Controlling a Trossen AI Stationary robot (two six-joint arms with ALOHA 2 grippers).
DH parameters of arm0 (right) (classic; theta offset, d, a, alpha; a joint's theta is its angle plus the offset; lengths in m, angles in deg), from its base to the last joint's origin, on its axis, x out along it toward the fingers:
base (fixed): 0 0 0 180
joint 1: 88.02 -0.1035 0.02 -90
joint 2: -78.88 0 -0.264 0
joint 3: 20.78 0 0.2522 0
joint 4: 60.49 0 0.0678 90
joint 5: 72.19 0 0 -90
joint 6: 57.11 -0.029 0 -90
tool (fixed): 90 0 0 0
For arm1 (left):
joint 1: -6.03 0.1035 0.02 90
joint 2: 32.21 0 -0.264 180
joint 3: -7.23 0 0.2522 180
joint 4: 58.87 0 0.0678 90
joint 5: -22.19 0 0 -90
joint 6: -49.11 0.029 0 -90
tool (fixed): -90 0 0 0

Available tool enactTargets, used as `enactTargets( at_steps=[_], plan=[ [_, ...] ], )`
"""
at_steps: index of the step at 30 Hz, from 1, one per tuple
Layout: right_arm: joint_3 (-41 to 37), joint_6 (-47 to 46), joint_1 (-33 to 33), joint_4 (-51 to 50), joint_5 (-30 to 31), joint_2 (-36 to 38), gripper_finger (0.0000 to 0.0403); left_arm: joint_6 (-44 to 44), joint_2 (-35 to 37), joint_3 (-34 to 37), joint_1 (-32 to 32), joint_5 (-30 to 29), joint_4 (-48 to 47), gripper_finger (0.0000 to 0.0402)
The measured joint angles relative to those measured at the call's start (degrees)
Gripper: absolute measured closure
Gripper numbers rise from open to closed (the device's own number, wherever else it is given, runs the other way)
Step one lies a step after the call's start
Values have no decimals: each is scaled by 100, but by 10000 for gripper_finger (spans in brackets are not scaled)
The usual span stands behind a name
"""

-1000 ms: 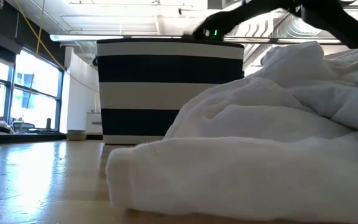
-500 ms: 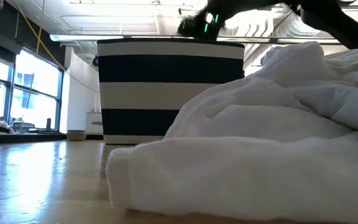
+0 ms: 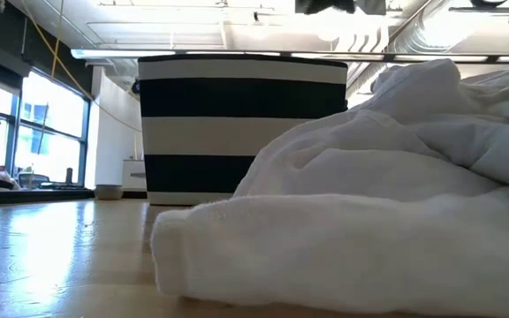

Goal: Sort clothes
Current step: Put the white shirt into the blue bin

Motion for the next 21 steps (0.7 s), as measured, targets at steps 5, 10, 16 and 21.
enactTargets(
  at_steps=[5,10,16,21],
  plan=[
    [-1566,-1442,-1558,854,-13,1034,261,354,0,0,286,-75,-4,143],
    [-2990,-2631,-2767,1067,-69,1320,259,503,0,0,488,-3,-16,143],
    [-4173,-3284,-3130,1605,-676,1053,204,714,0,0,652,519,-22,143],
    [-4804,-2501,-3172,2699,-864,743,118,708,0,0,737,1041,-90,143]
  ],
)
